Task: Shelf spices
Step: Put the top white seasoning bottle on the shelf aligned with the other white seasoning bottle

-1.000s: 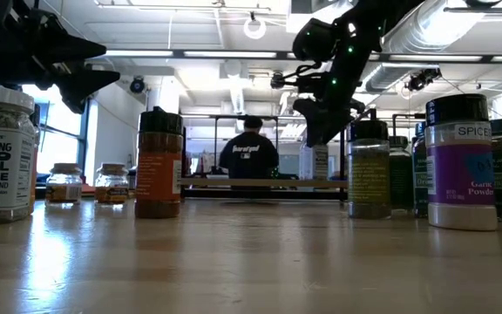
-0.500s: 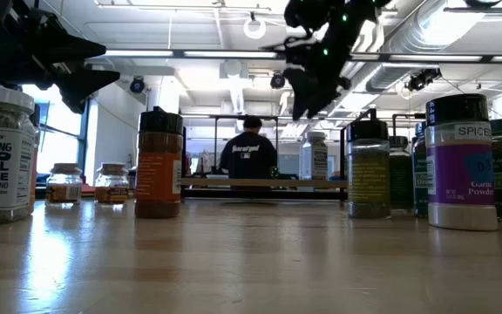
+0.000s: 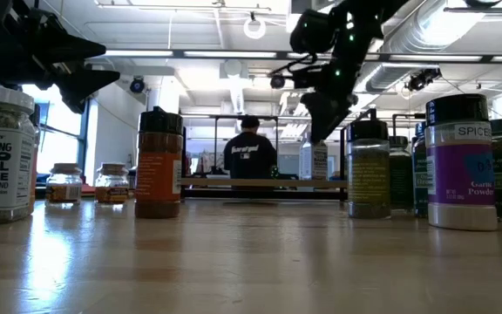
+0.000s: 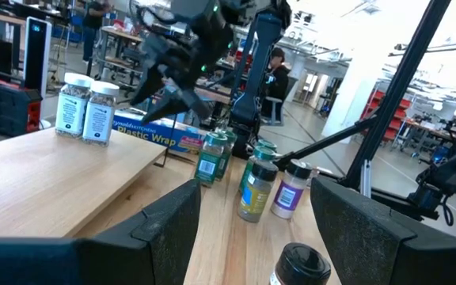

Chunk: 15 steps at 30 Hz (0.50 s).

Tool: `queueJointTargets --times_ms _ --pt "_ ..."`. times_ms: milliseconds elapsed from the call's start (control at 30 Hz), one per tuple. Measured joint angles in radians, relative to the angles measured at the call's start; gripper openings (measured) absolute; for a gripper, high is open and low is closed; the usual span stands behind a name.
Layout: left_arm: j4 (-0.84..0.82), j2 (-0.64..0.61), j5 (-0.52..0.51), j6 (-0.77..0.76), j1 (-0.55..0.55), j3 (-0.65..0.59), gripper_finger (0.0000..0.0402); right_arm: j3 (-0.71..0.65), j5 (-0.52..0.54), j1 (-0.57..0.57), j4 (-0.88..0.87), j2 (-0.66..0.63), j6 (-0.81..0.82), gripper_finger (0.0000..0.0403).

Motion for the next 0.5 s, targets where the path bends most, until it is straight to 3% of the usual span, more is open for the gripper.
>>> queueJointTargets --times_ms 500 --pt "-0.005 0.0 0.0 0.0 0.0 0.0 0.0236 -0.039 0.013 -0.052 0.2 0.079 0.009 0.0199"
